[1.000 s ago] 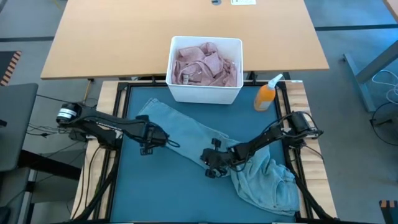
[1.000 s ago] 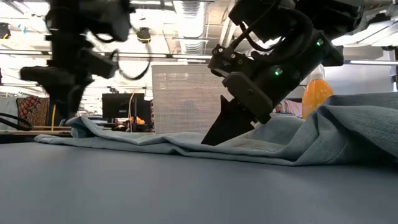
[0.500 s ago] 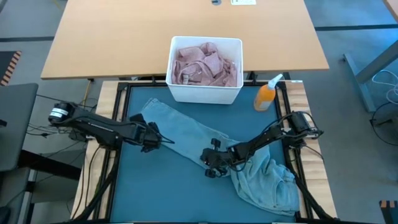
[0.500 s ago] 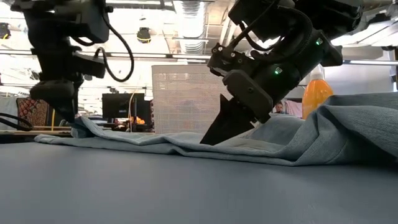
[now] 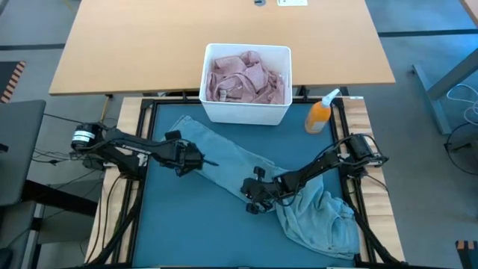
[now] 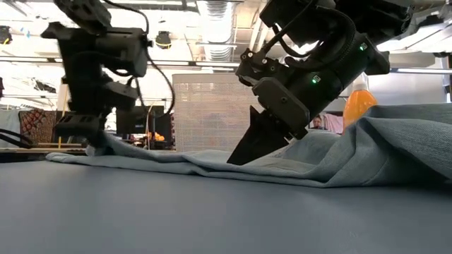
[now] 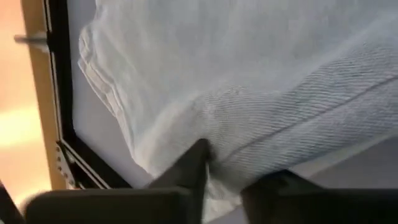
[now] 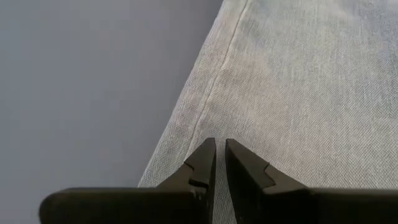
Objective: Fold Laundry from Bin
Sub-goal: Fold the blue pants
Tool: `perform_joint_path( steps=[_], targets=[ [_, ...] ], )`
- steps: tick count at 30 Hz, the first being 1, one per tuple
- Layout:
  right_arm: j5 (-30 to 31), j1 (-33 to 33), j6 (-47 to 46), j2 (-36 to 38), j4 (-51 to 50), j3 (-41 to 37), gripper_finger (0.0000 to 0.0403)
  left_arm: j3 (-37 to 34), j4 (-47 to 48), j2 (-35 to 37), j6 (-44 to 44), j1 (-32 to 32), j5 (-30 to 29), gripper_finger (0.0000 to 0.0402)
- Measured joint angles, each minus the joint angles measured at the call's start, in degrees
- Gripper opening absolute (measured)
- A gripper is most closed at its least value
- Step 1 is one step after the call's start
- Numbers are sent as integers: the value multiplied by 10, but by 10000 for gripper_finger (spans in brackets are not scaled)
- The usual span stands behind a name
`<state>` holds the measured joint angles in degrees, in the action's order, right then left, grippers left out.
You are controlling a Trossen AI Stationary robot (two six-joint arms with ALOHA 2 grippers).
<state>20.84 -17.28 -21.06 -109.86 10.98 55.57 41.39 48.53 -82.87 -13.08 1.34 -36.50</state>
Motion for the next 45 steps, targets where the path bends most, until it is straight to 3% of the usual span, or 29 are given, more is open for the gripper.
perform_joint_path(
  steps=[2, 8, 16, 26, 33, 37, 39, 41, 45],
  targets=[
    [0, 0, -1, 0, -1, 0, 65, 21, 1, 0, 47, 14, -15, 12],
    [0, 2, -15, 0, -5, 0, 65, 95, 9, 0, 231, 63, -28, 3],
    [0, 2, -30, 1, -19, 0, 65, 117, 133, -4, 402, 122, 77, 2],
    [-2, 6, -31, 1, -28, 0, 65, 99, 196, -12, 466, 82, 115, 1],
    [-12, 6, -35, 1, -36, 1, 65, 99, 183, -85, 464, 51, 158, 3],
    [-12, 6, -44, 2, -47, 1, 65, 99, 222, -148, 449, 47, 47, 33],
    [-12, 4, -46, 2, -52, 1, 65, 99, 245, -172, 423, 50, 22, 56],
    [-12, 2, -50, 2, -58, 1, 65, 102, 255, -185, 396, 51, 51, 79],
    [-12, 1, -50, 2, -62, 1, 65, 124, 266, -170, 372, 57, 176, 122]
  ],
)
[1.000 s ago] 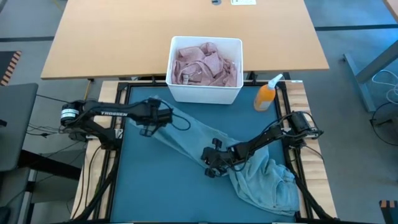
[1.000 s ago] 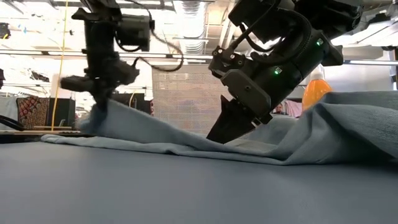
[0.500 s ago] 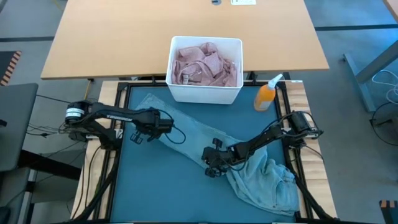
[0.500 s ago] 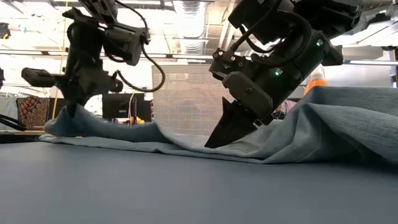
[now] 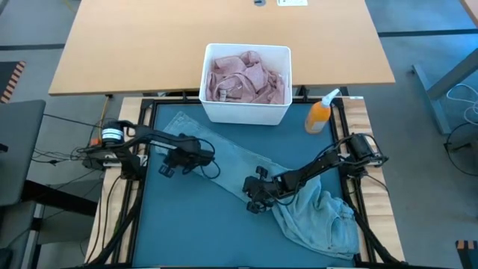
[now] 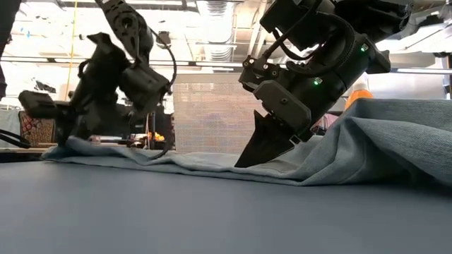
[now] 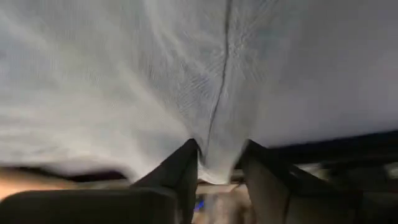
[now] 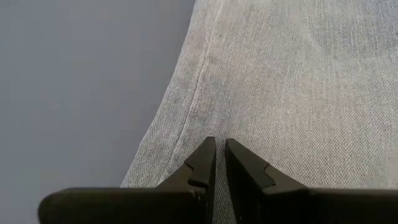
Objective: Fold Laundry from Bin
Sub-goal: Fold the blue pants
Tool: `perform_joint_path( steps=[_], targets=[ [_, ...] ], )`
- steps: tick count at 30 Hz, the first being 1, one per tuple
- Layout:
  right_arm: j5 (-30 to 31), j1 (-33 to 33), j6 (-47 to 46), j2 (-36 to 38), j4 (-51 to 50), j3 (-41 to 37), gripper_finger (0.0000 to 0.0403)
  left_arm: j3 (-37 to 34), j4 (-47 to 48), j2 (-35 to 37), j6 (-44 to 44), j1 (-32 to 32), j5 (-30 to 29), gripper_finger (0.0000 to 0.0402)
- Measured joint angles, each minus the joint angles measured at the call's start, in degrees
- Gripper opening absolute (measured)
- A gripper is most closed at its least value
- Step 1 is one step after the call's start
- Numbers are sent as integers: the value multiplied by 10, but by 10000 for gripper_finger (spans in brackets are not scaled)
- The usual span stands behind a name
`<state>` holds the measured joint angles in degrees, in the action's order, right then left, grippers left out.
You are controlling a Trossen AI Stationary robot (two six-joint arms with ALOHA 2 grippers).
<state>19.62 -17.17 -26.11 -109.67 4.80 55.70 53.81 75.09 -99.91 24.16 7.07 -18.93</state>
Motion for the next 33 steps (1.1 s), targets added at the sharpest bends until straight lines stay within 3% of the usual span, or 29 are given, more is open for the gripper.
perform_joint_path(
  steps=[4, 9, 12, 17, 21, 24, 33],
  targets=[
    [-5, 3, 6, 0, 0, 0, 65, 22, 10, 59, 4, 11, 80, 148],
    [-31, 13, 7, 0, 0, 0, 65, 27, 8, 148, 3, 37, 31, 159],
    [-32, 13, 7, 0, 1, 0, 65, 27, -38, 201, -28, 99, 65, 159],
    [-33, 13, 6, 0, 2, -1, 65, 25, -131, 257, -102, 263, 124, 158],
    [-39, 12, 5, 0, 4, -1, 65, 12, -163, 252, -180, 388, 197, 158],
    [-39, 9, -3, 0, 4, -1, 65, 1, -168, 228, -208, 447, 192, 158],
    [-40, 8, -3, -1, 4, -1, 65, -35, -274, 158, -167, 488, 195, 158]
  ],
)
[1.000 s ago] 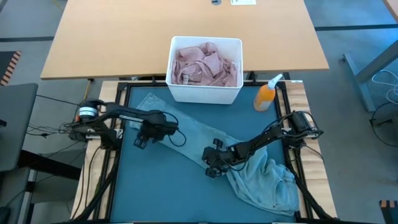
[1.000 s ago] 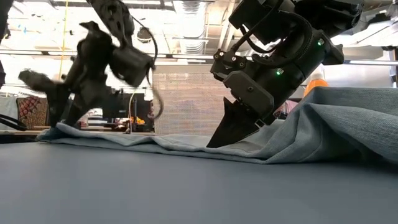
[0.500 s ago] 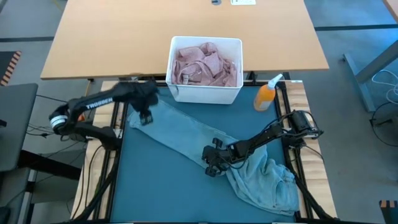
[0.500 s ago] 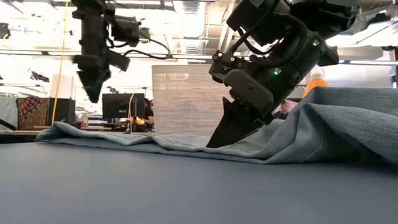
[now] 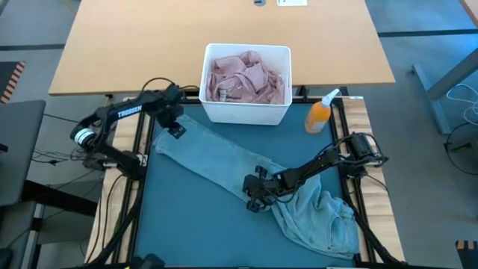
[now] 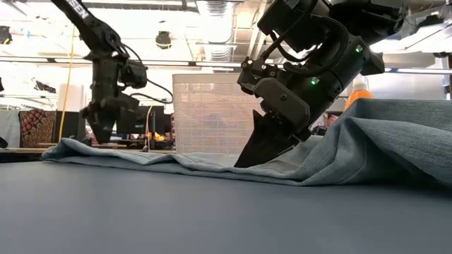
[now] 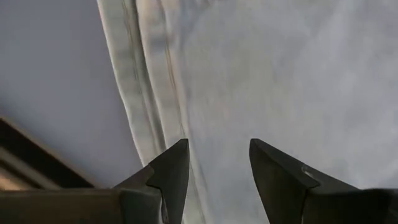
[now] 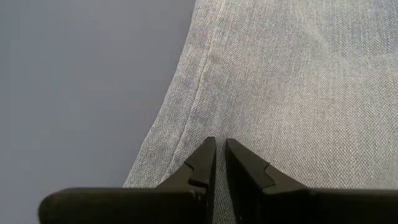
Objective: Fold Laundry from Bin
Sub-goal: Fold the blue pants
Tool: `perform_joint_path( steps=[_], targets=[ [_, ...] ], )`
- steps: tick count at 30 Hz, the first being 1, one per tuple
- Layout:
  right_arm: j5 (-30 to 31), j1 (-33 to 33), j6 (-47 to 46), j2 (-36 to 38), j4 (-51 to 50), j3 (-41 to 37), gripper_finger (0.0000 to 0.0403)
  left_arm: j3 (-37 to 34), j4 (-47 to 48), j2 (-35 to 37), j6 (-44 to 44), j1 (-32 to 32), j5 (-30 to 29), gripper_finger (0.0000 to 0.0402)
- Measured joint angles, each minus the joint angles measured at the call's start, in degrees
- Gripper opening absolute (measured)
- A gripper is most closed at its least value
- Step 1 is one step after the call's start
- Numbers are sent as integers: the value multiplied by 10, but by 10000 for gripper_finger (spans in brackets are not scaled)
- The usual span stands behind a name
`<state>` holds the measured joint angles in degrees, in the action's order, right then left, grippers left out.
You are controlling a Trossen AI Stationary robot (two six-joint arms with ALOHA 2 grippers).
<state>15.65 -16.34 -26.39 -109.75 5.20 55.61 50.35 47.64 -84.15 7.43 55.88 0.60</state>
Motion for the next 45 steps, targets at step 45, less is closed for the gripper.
perform_joint_path(
  steps=[45],
  targets=[
    [-6, 0, 9, -1, -1, 0, 65, 28, -151, -82, 9, 0, -44, 3]
  ],
)
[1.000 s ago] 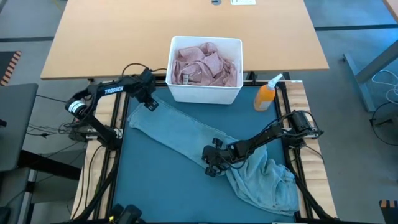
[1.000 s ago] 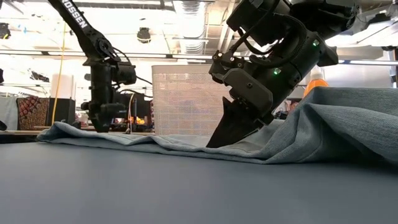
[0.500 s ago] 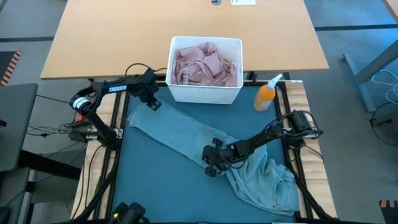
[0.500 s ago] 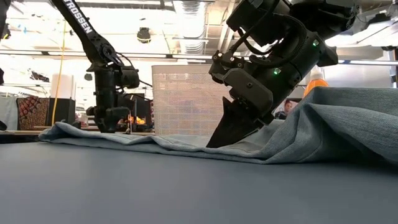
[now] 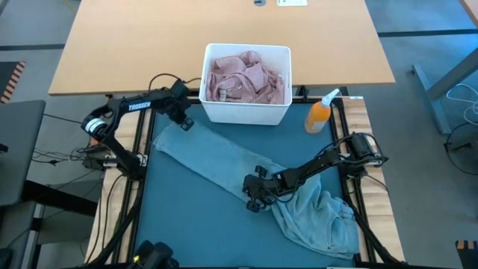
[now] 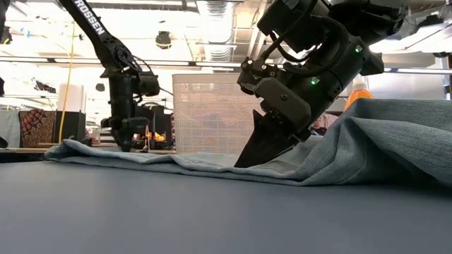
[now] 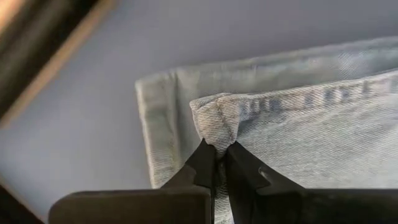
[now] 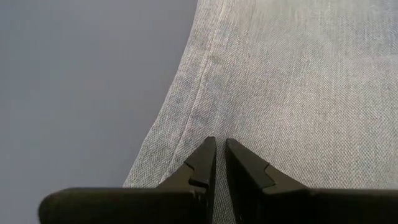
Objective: Fold Laundry from Bin
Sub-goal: Fold the blue pants
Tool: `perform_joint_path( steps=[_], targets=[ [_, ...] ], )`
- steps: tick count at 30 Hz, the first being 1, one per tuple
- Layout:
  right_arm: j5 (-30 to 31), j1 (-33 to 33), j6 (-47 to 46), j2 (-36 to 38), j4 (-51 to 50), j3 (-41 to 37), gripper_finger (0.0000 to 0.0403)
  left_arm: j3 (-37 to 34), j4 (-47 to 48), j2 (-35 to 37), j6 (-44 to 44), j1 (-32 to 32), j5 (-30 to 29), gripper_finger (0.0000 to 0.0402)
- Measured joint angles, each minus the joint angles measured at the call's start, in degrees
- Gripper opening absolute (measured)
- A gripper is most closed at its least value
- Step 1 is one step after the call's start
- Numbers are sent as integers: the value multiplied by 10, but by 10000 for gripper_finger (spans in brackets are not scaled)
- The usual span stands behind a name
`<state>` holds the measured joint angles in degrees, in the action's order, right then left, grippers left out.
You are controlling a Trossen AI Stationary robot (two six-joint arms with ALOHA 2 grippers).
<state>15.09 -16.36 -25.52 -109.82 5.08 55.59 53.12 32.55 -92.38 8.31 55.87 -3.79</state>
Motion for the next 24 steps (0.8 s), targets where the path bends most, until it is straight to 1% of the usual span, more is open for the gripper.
perform_joint_path(
  steps=[2, 6, 11, 13, 15, 18, 20, 24],
  targets=[
    [-1, 3, 1, 0, 0, 0, 65, 8, -1, 16, 1, 0, -4, 3],
    [-5, 7, 1, 0, 1, 0, 65, 14, -1, 40, 17, -1, -51, 2],
    [-5, 8, 1, 0, 3, 0, 65, 15, 0, 32, 20, 0, -57, 2],
    [-5, 8, 1, 0, 4, 0, 65, 15, 9, 20, 24, -3, -65, 8],
    [-4, 8, 1, 0, 4, 0, 65, 15, 18, 11, 31, -5, -87, 23],
    [-3, 7, 1, -1, 6, 0, 65, 15, 31, 5, 36, -12, -148, 54],
    [-3, 7, 1, -1, 6, 0, 65, 15, 35, 6, 39, -17, -174, 77],
    [-2, 7, 0, -1, 6, 0, 65, 41, 88, 9, 40, -21, -185, 115]
  ],
)
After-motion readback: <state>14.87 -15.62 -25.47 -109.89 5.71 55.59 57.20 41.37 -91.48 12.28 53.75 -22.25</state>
